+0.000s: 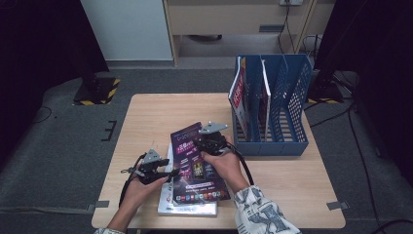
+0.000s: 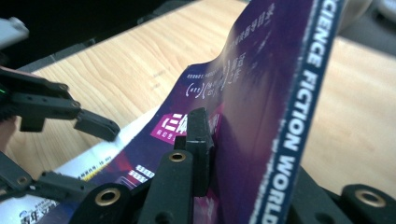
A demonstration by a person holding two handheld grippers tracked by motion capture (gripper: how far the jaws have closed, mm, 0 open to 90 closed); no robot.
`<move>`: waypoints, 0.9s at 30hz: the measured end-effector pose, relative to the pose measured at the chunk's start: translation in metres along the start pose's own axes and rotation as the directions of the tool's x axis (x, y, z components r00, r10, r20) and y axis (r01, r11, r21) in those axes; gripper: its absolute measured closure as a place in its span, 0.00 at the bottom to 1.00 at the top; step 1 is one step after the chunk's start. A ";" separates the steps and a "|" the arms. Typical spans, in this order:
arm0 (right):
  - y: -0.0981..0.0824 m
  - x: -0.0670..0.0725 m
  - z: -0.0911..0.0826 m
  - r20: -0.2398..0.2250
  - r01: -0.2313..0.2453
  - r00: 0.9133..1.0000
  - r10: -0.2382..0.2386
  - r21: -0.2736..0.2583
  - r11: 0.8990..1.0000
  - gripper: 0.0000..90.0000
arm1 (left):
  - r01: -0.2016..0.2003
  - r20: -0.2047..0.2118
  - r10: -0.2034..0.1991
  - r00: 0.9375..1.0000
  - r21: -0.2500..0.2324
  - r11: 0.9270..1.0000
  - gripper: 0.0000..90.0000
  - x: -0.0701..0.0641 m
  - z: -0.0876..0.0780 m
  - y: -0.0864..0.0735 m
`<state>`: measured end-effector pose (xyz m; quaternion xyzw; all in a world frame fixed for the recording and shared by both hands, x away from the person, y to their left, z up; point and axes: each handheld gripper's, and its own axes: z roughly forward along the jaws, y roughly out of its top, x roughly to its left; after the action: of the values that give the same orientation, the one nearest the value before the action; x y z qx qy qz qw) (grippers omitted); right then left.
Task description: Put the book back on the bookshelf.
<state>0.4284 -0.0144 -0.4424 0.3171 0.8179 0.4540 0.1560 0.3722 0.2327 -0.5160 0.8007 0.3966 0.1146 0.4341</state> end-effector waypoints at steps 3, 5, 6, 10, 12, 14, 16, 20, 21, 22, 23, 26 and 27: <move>0.010 0.004 -0.008 -0.007 0.043 0.999 -0.043 -0.035 0.998 0.90 | 0.011 0.019 -0.011 1.000 -0.030 0.999 0.31 0.000 0.000 0.002; 0.015 0.007 -0.012 -0.010 0.060 0.998 -0.061 -0.061 0.996 0.90 | 0.014 0.029 -0.013 0.999 -0.034 0.999 0.29 0.000 0.001 0.002; 0.015 0.007 -0.012 -0.010 0.060 0.998 -0.061 -0.061 0.996 0.90 | 0.020 0.041 -0.018 0.999 -0.036 0.999 0.29 0.000 0.001 0.003; 0.027 0.013 -0.022 -0.011 0.089 0.996 -0.091 -0.129 0.988 0.92 | 0.009 0.075 -0.005 0.997 -0.053 0.999 0.29 -0.005 0.001 0.004; 0.032 0.015 -0.027 -0.017 0.099 0.995 -0.103 -0.154 0.983 0.92 | 0.004 0.085 0.001 0.996 -0.053 0.999 0.29 -0.005 0.003 0.005; 0.036 0.017 -0.030 -0.026 0.107 0.993 -0.114 -0.181 0.978 0.92 | 0.013 0.091 -0.009 0.996 -0.038 0.999 0.29 -0.005 0.006 0.004; 0.039 0.018 -0.032 -0.034 0.110 0.992 -0.119 -0.202 0.973 0.92 | 0.013 0.106 -0.009 0.994 -0.037 0.999 0.29 -0.005 0.007 0.004; 0.043 0.019 -0.038 -0.044 0.096 0.993 -0.111 -0.256 0.962 0.93 | 0.009 0.133 -0.004 0.991 -0.040 0.999 0.34 -0.006 0.006 0.004; 0.044 0.019 -0.040 -0.053 0.089 0.993 -0.108 -0.278 0.956 0.93 | 0.006 0.127 -0.003 0.992 -0.028 1.000 0.43 -0.006 0.006 0.003; 0.044 0.019 -0.041 -0.054 0.087 0.993 -0.107 -0.285 0.955 0.93 | -0.003 0.117 0.006 0.993 -0.028 1.000 0.48 -0.005 0.006 0.003; 0.044 0.019 -0.041 -0.054 0.087 0.993 -0.107 -0.285 0.955 0.93 | -0.003 0.117 0.006 0.993 -0.028 1.000 0.53 -0.005 0.006 0.003; 0.043 0.019 -0.040 -0.061 0.089 0.992 -0.111 -0.290 0.953 0.93 | 0.039 0.128 -0.033 0.991 -0.043 0.998 0.63 -0.001 0.002 0.004; 0.042 0.018 -0.040 -0.060 0.085 0.992 -0.108 -0.295 0.952 0.93 | 0.050 0.135 -0.043 0.990 -0.047 0.998 0.71 0.001 0.001 0.005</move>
<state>0.4088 -0.0122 -0.3850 0.2329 0.7618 0.5731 0.1922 0.3756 0.2312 -0.5127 0.7859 0.3821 0.0606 0.4824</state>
